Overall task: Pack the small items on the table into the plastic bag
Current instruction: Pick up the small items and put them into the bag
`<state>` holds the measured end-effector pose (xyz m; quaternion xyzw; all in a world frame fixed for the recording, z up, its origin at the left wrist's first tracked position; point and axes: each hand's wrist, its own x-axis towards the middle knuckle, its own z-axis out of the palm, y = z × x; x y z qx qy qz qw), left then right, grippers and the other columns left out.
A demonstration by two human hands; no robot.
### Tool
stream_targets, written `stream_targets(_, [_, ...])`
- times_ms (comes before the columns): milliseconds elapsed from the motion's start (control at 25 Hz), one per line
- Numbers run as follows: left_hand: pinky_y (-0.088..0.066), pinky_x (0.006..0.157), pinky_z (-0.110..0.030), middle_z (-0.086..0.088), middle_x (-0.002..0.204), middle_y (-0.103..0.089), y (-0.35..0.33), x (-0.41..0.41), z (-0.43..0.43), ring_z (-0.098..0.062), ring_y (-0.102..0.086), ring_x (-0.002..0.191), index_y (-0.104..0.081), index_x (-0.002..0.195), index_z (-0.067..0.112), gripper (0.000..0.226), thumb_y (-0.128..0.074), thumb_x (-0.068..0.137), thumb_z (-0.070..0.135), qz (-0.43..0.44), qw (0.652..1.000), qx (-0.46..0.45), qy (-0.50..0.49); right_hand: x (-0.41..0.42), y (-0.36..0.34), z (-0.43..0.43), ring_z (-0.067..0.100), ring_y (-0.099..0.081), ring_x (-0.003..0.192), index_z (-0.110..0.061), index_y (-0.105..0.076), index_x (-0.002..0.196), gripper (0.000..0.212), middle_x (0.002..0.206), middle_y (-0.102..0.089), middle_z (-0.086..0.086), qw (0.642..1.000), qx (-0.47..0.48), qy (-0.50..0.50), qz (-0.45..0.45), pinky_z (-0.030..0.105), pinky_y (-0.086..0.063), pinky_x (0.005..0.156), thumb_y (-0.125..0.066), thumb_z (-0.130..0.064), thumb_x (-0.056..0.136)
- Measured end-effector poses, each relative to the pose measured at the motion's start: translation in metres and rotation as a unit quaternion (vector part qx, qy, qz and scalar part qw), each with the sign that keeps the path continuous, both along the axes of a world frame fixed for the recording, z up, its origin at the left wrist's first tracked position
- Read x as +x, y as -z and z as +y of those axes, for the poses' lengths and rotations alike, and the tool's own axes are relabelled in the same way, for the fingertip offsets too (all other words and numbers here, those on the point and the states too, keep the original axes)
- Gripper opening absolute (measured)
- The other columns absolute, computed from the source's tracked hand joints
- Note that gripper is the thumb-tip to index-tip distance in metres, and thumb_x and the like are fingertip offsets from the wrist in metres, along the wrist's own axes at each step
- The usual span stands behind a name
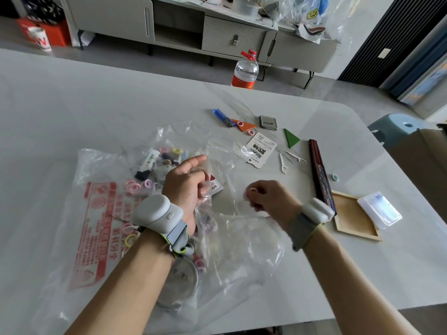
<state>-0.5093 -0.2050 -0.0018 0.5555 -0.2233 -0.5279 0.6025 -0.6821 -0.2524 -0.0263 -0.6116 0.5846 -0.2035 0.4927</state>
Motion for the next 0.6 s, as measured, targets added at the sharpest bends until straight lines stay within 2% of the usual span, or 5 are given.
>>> stream_targets(160, [-0.018, 0.037, -0.013, 0.006, 0.050, -0.046, 0.002, -0.001, 0.001, -0.006, -0.029, 0.034, -0.062, 0.111, 0.014, 0.051, -0.034, 0.077, -0.013, -0.028, 0.999, 0.007, 0.023, 0.052, -0.006, 0.022, 0.008, -0.051, 0.056, -0.022, -0.062, 0.071, 0.016, 0.058, -0.057, -0.009, 0.975, -0.038, -0.204, 0.074, 0.025, -0.045, 0.063, -0.066, -0.010, 0.081])
stream_targets(240, [-0.019, 0.039, -0.014, 0.005, 0.049, -0.045, 0.000, 0.002, 0.002, -0.006, -0.029, 0.034, -0.063, 0.109, 0.016, 0.052, -0.033, 0.076, -0.012, -0.036, 0.999, 0.010, 0.023, 0.053, -0.012, 0.021, 0.001, -0.052, 0.057, -0.022, -0.063, 0.076, 0.015, 0.060, -0.058, -0.013, 0.965, -0.032, -0.248, 0.075, 0.018, -0.043, 0.064, -0.068, -0.009, 0.079])
stream_targets(320, [-0.020, 0.041, -0.015, 0.002, 0.055, -0.046, 0.001, 0.003, 0.000, -0.007, -0.030, 0.036, -0.064, 0.106, 0.014, 0.050, -0.034, 0.075, -0.011, -0.005, 1.000, 0.023, 0.017, 0.048, -0.012, 0.020, -0.001, -0.056, 0.059, -0.028, -0.063, 0.070, 0.026, 0.066, -0.062, -0.013, 0.975, -0.012, -0.220, 0.036, 0.012, -0.044, 0.066, -0.070, -0.005, 0.080])
stream_targets(440, [-0.020, 0.039, -0.013, -0.001, 0.059, -0.046, 0.001, 0.001, 0.001, -0.007, -0.030, 0.035, -0.062, 0.105, 0.010, 0.046, -0.033, 0.077, -0.011, 0.054, 0.998, 0.029, 0.011, 0.039, -0.002, 0.019, 0.016, -0.064, 0.066, -0.032, -0.065, 0.069, 0.038, 0.073, -0.070, 0.006, 0.989, -0.024, -0.147, -0.009, 0.024, -0.051, 0.068, -0.065, 0.003, 0.082])
stream_targets(600, [-0.020, 0.039, -0.015, 0.000, 0.054, -0.047, 0.001, -0.001, -0.002, -0.007, -0.030, 0.033, -0.065, 0.096, 0.012, 0.040, -0.033, 0.080, -0.006, 0.045, 0.998, 0.030, -0.020, 0.020, 0.006, 0.010, 0.016, -0.062, 0.067, -0.024, -0.070, 0.082, 0.022, 0.074, -0.067, 0.002, 0.997, -0.078, -0.019, 0.018, 0.025, -0.049, 0.064, -0.067, -0.002, 0.079])
